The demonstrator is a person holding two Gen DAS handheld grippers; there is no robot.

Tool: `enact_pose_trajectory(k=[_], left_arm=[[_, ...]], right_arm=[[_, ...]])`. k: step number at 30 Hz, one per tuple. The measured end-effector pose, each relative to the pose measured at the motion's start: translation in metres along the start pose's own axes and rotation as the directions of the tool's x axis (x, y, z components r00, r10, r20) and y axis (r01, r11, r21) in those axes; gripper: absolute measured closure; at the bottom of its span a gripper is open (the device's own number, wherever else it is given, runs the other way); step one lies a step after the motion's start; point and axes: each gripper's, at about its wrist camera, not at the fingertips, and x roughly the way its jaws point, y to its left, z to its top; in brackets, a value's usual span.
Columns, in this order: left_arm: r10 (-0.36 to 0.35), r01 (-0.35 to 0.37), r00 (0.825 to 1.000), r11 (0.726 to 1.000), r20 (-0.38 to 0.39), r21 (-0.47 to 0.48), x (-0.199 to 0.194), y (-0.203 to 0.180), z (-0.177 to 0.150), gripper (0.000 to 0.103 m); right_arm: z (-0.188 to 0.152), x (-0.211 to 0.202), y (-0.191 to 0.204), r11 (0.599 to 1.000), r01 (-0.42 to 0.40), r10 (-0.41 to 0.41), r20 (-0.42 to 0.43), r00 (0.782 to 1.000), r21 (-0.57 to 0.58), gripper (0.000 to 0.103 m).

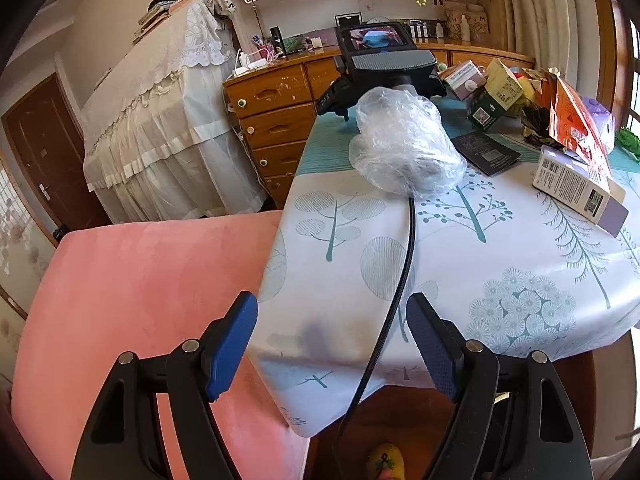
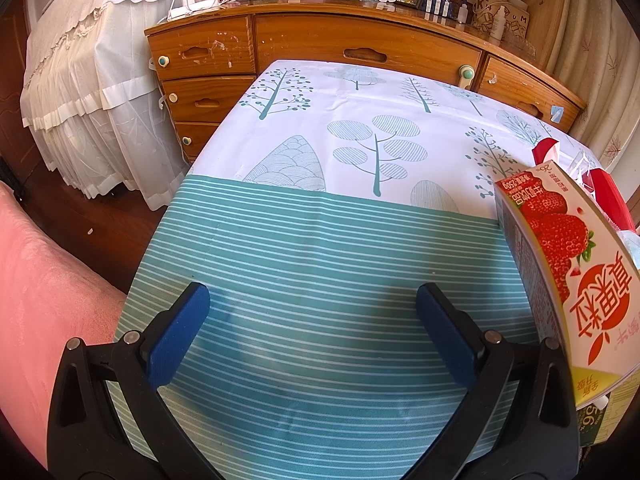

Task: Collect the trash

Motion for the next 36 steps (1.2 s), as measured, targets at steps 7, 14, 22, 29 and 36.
enact_pose_trajectory(k=[7,14,22,29,36], left_arm=[[-0.059,0.06,0.998,0.997,0.01,-0.041,-0.035,0.005,0.04,0.024],[-0.127,0.132,0.989,0.989,0.075,-0.065,-0.087,0.026,0.127,0.024],[-0.141,0.148,0.986,0.986,0.094,-0.08,-0.088,0.069,0.183,0.024],[-0.102,0.104,0.994,0.988,0.026,-0.116,-0.054,0.112,0.191,0.024],[-0.061,0.059,0.998,0.989,-0.012,-0.132,-0.039,0.109,0.192,0.024]], right_arm=[[0.0,0.0,0.0,1.0,0.0,0.0,0.0,1.0,0.0,0.001],[0.0,0.0,0.0,1.0,0.0,0.0,0.0,1.0,0.0,0.001],[0.0,0.0,0.0,1.0,0.0,0.0,0.0,1.0,0.0,0.001],[0.001,0.0,0.0,1.0,0.0,0.0,0.0,1.0,0.0,0.001],[0.0,0.0,0.001,1.0,0.0,0.0,0.0,1.0,0.0,0.001]])
